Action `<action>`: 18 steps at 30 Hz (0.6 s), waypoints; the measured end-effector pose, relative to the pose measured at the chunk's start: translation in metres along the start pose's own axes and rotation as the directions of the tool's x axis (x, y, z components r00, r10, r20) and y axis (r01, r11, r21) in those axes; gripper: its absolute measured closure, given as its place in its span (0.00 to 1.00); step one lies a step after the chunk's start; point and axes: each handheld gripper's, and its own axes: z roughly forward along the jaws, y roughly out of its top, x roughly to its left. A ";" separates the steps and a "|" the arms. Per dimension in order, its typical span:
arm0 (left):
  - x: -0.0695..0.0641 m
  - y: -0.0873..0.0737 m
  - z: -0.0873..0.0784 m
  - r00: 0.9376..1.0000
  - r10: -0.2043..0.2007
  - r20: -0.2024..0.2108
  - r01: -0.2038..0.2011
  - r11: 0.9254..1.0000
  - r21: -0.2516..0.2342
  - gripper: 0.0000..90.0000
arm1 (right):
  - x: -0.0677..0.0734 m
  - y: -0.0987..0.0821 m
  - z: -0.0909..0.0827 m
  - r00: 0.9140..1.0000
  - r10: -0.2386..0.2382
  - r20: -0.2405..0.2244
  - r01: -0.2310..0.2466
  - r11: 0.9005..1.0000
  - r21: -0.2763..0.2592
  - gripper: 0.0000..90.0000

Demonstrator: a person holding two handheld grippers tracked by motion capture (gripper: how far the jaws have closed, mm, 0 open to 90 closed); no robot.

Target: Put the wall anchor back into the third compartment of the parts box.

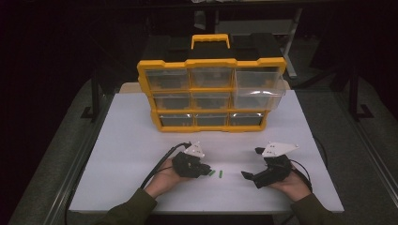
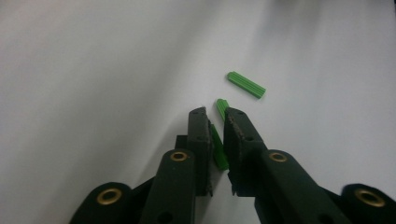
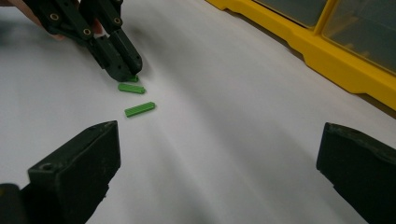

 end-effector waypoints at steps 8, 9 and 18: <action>0.003 0.002 -0.002 1.000 -0.001 0.013 0.001 1.000 0.010 0.94 | 0.000 0.000 0.000 1.000 0.000 0.002 0.000 1.000 0.000 0.00; 0.004 0.003 -0.003 1.000 -0.003 0.015 0.003 1.000 0.008 0.94 | 0.000 0.000 -0.001 1.000 0.003 0.001 -0.003 1.000 -0.002 0.00; 0.009 0.016 -0.017 0.999 -0.008 0.045 0.008 1.000 -0.007 0.94 | -0.001 0.001 -0.002 1.000 0.011 -0.001 -0.011 1.000 -0.011 0.00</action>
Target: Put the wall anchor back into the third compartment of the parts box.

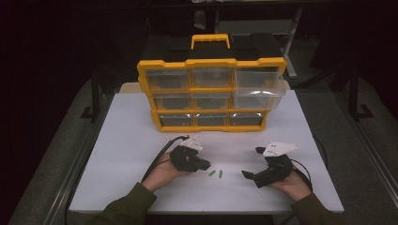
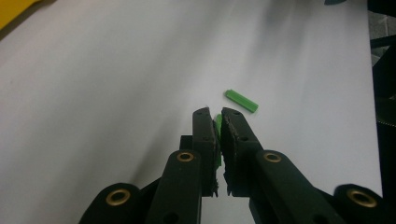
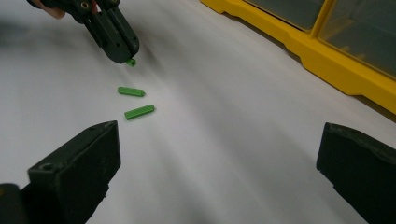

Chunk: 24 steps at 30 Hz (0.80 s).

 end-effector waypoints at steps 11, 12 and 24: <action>0.003 0.022 -0.014 0.999 0.021 0.039 -0.020 0.999 -0.029 0.94 | 0.000 0.000 0.000 1.000 -0.001 -0.004 0.001 1.000 0.000 0.00; 0.003 0.025 -0.016 0.999 0.023 0.038 -0.022 0.999 -0.028 0.94 | -0.001 0.000 -0.001 1.000 -0.002 -0.005 0.002 1.000 -0.005 0.00; 0.007 0.054 -0.038 0.997 0.049 0.065 -0.045 0.997 -0.060 0.95 | 0.000 0.000 -0.001 1.000 -0.001 -0.004 0.001 1.000 -0.004 0.00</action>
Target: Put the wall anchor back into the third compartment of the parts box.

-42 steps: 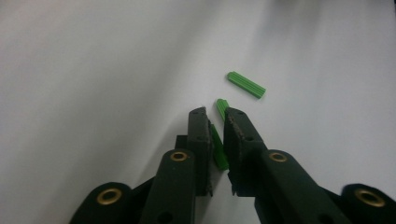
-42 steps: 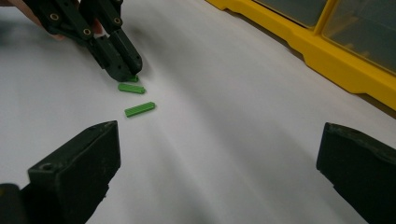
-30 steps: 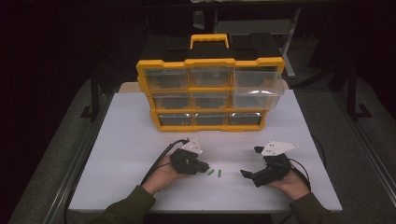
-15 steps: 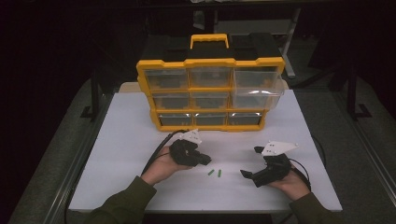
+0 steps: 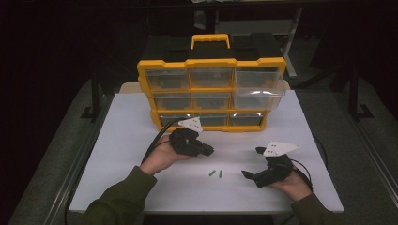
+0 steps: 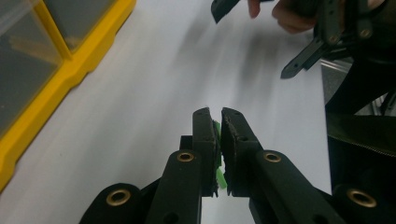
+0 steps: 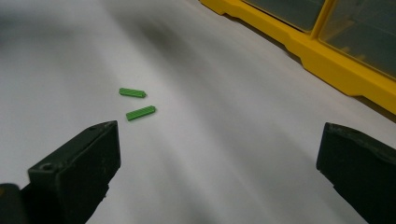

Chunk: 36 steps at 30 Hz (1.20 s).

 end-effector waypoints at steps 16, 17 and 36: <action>0.004 0.047 -0.028 0.997 0.074 0.008 -0.074 0.997 -0.002 0.94 | -0.001 0.000 -0.001 1.000 0.008 -0.001 -0.008 1.000 -0.006 0.00; 0.003 0.050 -0.029 0.998 0.056 0.012 -0.055 0.998 -0.024 0.94 | -0.001 0.000 -0.001 1.000 0.008 -0.001 -0.008 1.000 -0.006 0.00; 0.010 0.105 -0.060 0.996 0.082 0.030 -0.080 0.995 -0.063 0.94 | 0.000 0.000 -0.001 1.000 0.003 -0.003 -0.003 1.000 -0.004 0.00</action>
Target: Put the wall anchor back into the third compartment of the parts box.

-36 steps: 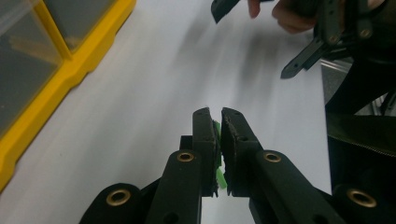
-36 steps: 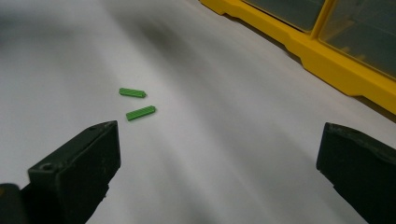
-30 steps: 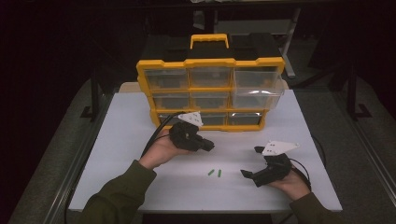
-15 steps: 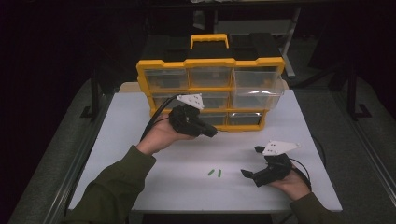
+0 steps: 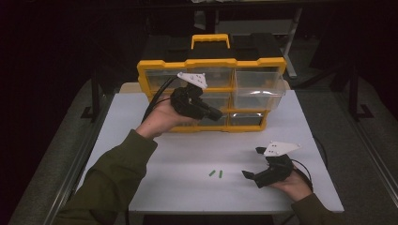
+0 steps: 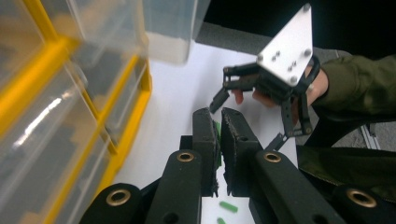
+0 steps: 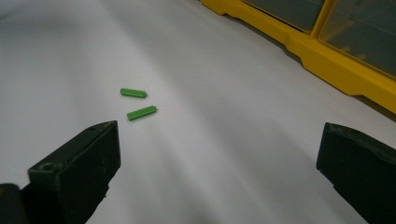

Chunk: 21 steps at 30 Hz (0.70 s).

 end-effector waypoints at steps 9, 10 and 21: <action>0.003 0.034 -0.014 0.999 0.053 0.000 -0.053 0.999 -0.001 0.94 | 0.000 0.000 0.000 1.000 0.003 -0.002 -0.003 1.000 -0.002 0.00; 0.003 0.038 -0.015 0.999 0.052 -0.004 -0.052 0.999 -0.004 0.94 | 0.001 0.000 0.000 1.000 0.002 -0.003 -0.002 1.000 -0.001 0.00; 0.001 0.083 -0.026 0.996 0.080 -0.031 -0.080 0.997 -0.018 0.94 | 0.000 0.000 0.000 1.000 0.002 -0.005 -0.002 1.000 0.001 0.00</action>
